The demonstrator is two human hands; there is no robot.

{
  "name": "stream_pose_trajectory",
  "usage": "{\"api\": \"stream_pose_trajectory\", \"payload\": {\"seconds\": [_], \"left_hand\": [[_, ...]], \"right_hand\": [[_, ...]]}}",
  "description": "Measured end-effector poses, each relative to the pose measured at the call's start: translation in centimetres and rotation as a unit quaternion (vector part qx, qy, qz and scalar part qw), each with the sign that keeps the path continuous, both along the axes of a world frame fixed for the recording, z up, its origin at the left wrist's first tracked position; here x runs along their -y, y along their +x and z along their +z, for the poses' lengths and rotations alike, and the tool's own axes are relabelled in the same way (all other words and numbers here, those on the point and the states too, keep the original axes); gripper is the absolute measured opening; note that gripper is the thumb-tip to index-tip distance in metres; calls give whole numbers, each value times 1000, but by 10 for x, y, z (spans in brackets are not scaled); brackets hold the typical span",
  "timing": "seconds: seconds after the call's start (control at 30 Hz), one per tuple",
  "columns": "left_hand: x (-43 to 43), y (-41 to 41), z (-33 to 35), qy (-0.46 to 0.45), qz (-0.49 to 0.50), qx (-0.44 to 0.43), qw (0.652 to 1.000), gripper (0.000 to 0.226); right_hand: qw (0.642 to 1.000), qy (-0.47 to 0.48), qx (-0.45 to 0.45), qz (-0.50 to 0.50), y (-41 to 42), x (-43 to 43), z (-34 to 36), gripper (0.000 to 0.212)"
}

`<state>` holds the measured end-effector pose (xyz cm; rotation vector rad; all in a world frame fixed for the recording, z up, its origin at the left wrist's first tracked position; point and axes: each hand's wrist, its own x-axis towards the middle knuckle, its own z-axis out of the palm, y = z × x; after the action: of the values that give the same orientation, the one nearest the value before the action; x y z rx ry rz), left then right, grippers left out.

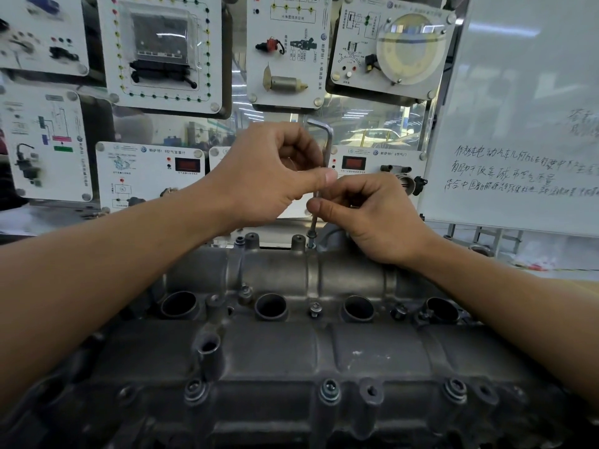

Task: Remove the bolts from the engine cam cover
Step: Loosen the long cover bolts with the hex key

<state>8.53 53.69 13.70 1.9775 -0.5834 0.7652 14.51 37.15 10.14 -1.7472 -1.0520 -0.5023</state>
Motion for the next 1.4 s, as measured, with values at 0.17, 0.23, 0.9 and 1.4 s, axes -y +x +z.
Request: {"api": "stream_pose_trajectory", "payload": {"seconds": [0.17,0.23,0.9,1.4], "left_hand": [[-1,-1,4,-13,-39,-19,999,11],[-2,0,3,-16,-34,-23,999,13],[-1,5,5,58,-46,-42,996,22],[2,7,1,39,-6,4,999,12]], "right_hand": [[998,-50,21,-27,-1,1,2,14],[997,-61,22,-27,-3,1,3,18],[998,-48,31,-21,-9,0,4,12],[1000,-7,-4,-8,-7,-2,1,10]]}}
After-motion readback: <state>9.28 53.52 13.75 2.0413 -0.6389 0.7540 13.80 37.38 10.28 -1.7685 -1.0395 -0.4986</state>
